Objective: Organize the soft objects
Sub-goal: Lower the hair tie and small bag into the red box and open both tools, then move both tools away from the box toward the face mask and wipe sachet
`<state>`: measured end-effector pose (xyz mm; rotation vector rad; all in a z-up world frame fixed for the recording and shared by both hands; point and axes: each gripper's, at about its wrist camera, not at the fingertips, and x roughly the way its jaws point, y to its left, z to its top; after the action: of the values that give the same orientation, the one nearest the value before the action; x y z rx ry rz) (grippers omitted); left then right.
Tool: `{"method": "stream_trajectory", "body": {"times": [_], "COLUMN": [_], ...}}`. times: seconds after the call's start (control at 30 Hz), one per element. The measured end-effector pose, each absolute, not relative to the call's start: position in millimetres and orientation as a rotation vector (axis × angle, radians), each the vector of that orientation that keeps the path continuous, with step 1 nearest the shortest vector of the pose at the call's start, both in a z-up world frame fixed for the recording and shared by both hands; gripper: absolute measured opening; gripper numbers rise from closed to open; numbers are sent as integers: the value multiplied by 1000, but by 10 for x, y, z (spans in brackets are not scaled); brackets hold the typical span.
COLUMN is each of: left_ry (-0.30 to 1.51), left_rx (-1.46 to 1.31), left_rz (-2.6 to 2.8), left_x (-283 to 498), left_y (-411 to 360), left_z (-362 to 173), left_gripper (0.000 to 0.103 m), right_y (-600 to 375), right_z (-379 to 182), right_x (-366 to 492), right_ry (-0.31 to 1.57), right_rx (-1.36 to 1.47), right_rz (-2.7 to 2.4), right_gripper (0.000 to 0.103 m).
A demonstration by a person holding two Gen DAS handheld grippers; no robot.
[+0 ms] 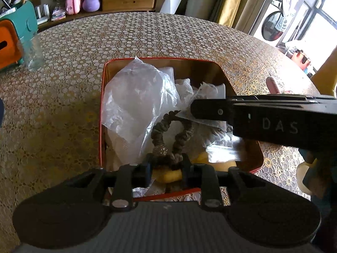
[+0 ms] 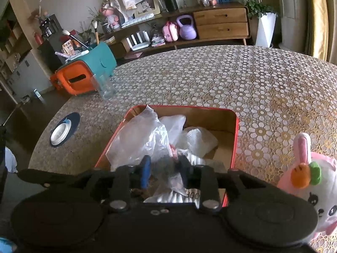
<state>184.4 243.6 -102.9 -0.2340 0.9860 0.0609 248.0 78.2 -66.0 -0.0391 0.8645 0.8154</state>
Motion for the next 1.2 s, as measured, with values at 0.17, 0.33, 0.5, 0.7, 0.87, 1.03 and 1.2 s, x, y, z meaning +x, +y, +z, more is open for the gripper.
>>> {"method": "stream_trajectory", "body": {"times": [0.17,0.33,0.5,0.7,0.87,1.03,1.2], "left_ry": [968,966,944,896,851,822,800], "left_rx": [-245,-243,-220,-197,-185,-165,-145], "left_rz": [60,64,66,66,59,43,5], "left_x": [1806,1775,1686,1544,1458,1395,1380], "left_y": [2416,2385,2325,2213,2069,1851,1572], "left_z": [-1000,-942,-818,-599,-411,-263,-186], "left_gripper": [64,65,65,66,67,67,78], "right_y": [730,632,495,239,-85,-448,-815], "right_z": [-638,-558,-420,-249,-109,-25,35], "right_x": [2452,2402,2300,2129,1936,1755,1628], "right_ry": [864,860,833,801,767,746,724], "right_rx": [-30,-8,5,24,42,60,70], "right_rz": [815,828,850,870,870,852,819], "right_gripper": [35,39,48,52,61,64,72]}}
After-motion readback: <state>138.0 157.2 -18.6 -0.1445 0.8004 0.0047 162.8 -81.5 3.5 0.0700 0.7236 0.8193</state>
